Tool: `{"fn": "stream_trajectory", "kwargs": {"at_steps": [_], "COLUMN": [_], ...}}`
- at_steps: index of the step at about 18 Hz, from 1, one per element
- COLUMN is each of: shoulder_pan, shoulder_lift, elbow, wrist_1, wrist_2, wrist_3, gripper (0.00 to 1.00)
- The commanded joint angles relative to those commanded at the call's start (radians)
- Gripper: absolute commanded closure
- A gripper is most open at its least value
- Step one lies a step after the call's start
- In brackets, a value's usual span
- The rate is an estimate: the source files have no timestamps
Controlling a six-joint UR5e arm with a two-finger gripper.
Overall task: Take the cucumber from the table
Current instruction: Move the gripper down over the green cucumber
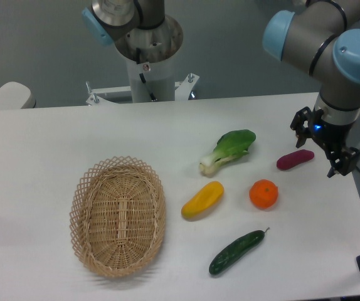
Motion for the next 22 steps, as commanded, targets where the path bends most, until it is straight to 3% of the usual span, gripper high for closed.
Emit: {"fn": "stream_trajectory", "kwargs": {"at_steps": [5,13,19,22], "shoulder_pan": [-0.015,-0.150,-0.268,-0.294], "shoulder_lift": [-0.008,-0.046,-0.139,-0.182], "elbow": [0.009,0.009,-0.006,-0.006], "wrist_1": [0.002,0.011,0.133,0.161], "wrist_2": [-0.003,-0.003,0.002,0.002], "wrist_3": [-0.061,-0.437,-0.724,-0.769], "gripper": [0.02,0.01,0.00,0.00]}}
